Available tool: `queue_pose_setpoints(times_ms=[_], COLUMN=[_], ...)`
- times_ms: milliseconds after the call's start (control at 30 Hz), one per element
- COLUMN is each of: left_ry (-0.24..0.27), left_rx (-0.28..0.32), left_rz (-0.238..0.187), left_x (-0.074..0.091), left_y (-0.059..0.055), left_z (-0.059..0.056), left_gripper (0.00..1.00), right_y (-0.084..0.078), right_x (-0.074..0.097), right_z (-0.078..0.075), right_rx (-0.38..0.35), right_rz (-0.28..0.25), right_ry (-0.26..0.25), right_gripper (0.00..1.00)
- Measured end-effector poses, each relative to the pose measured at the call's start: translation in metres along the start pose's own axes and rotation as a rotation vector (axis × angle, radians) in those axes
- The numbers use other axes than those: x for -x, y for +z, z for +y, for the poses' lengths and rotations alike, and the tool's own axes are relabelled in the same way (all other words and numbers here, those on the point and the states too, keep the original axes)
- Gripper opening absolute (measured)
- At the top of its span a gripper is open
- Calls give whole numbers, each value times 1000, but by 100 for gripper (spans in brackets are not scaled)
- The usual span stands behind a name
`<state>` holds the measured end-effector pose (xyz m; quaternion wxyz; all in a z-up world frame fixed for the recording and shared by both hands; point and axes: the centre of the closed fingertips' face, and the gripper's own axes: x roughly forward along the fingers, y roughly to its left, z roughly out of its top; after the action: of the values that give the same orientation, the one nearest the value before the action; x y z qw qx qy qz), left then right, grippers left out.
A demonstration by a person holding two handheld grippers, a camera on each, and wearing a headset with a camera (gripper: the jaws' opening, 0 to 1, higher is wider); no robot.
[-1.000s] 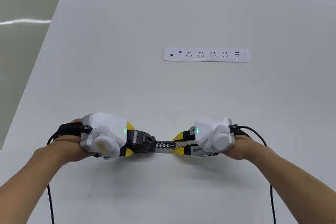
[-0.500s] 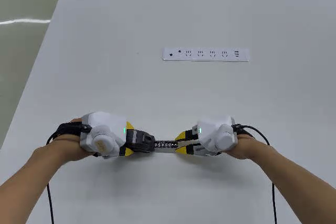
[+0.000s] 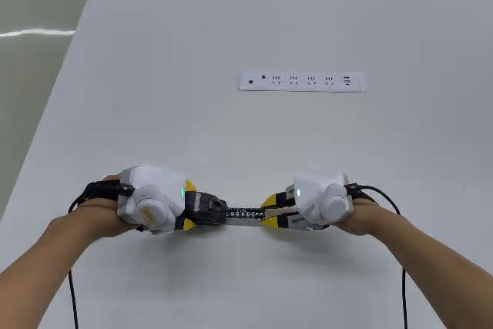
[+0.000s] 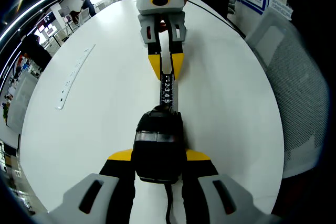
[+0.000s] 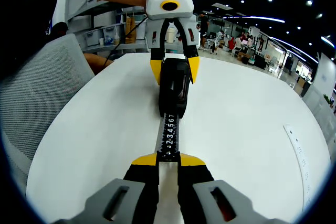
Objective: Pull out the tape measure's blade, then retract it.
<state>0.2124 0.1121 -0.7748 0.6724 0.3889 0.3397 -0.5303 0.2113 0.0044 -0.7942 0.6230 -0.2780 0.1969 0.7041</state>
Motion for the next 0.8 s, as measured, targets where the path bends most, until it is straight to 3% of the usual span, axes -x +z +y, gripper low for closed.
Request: queue_pose_setpoints(times_ms=[800], left_ry=[-2], left_rx=[-3], left_rz=[1], left_x=[-1], left_y=[0], left_z=[0], left_gripper=[29], right_y=[-6], right_x=[7], right_z=[1], right_rx=[5], right_rz=[6], right_ry=[-3], right_gripper=[11])
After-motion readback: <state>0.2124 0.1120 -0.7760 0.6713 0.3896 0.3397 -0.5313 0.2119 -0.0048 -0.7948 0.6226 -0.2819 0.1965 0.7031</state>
